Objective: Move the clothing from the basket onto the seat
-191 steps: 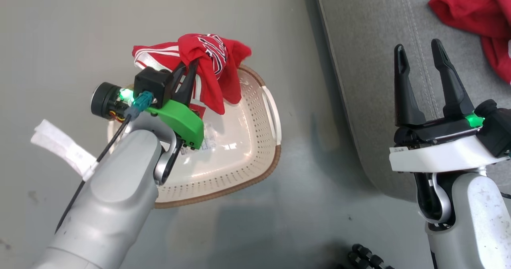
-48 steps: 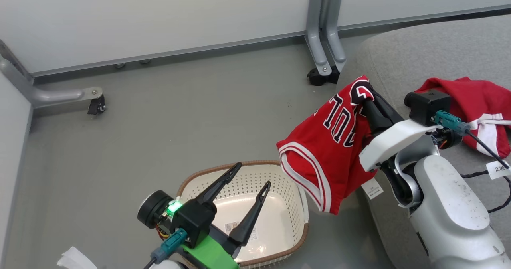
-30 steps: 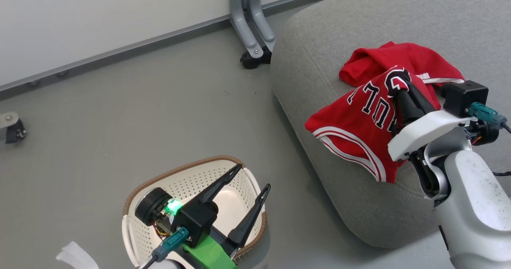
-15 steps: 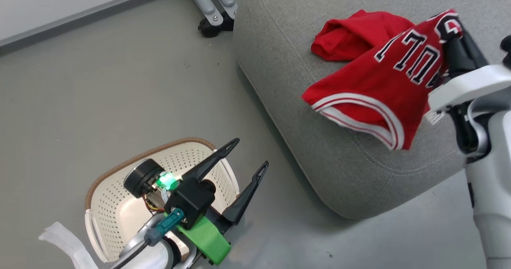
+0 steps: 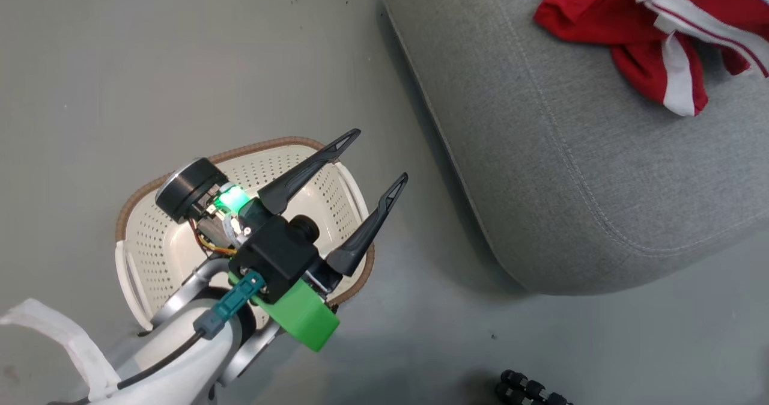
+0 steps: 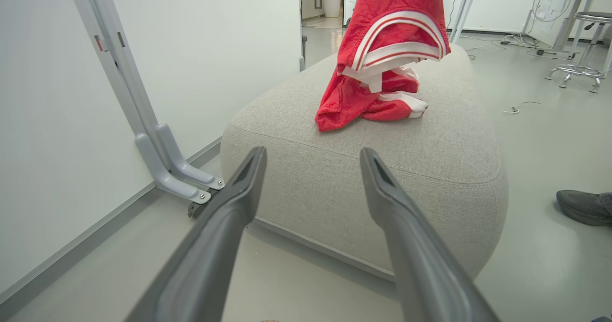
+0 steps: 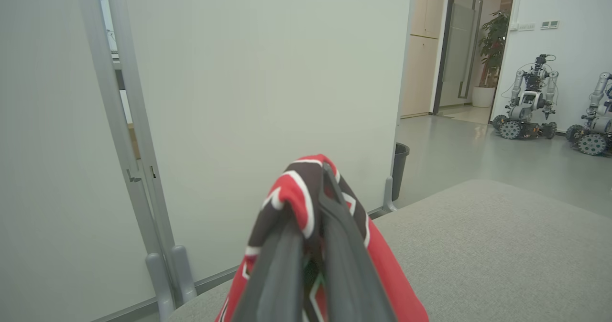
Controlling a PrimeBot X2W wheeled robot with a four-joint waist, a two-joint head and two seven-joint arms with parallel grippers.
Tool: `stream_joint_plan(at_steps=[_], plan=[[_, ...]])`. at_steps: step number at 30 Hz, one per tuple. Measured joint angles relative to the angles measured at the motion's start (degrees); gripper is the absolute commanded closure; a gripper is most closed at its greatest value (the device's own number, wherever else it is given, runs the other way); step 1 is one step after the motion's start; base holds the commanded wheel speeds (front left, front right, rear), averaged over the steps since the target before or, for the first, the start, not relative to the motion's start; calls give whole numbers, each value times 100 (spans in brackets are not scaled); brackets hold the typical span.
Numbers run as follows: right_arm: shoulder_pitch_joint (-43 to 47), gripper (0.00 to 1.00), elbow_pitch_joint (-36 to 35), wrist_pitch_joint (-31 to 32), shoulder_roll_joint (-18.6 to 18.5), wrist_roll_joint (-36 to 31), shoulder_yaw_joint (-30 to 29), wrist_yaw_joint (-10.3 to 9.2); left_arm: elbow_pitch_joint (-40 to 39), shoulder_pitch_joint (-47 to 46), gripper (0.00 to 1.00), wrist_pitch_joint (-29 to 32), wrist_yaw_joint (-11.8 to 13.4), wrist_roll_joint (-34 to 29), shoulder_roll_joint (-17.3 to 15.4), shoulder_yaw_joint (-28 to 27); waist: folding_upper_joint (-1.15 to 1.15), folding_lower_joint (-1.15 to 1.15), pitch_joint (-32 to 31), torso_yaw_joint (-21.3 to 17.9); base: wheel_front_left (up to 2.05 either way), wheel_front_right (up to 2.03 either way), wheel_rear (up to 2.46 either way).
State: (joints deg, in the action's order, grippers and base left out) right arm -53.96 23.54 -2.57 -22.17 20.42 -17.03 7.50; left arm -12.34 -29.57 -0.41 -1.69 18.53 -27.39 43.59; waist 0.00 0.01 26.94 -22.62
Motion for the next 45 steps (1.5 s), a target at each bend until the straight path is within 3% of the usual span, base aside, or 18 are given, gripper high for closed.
stream_joint_plan(at_steps=[5,18,19,20,21,29,40,45], plan=[[-326,100,715,10,-158,-134,31,0,-42,-299,0,-16,-85,-97,-33,-32,0,0,504,252,0,0,0],[-41,100,2618,-737,280,-14,57,0,133,-470,0,-120,-115,-140,-30,-20,0,0,1268,766,0,0,0],[-13,59,2687,-824,292,11,100,0,148,-473,0,-127,-115,-135,-29,-20,0,0,1264,779,0,0,0],[23,10,2742,-911,298,10,119,1,168,-474,0,-142,-111,-130,-27,-18,0,0,1247,785,0,0,0],[65,0,2780,-990,292,8,112,1,186,-474,0,-147,-104,-120,-24,-19,0,0,1227,788,0,0,0],[816,0,2490,-1239,369,-8,125,1,425,-243,0,-325,79,29,80,-24,0,-1,796,738,0,0,0],[2410,0,554,-1248,978,-508,-129,1,746,360,0,-686,450,364,271,-112,0,-1,-100,710,0,0,0],[3151,0,-324,-1237,1358,-764,81,1,987,693,0,-970,724,587,308,-321,0,-2,-587,806,0,0,0]])
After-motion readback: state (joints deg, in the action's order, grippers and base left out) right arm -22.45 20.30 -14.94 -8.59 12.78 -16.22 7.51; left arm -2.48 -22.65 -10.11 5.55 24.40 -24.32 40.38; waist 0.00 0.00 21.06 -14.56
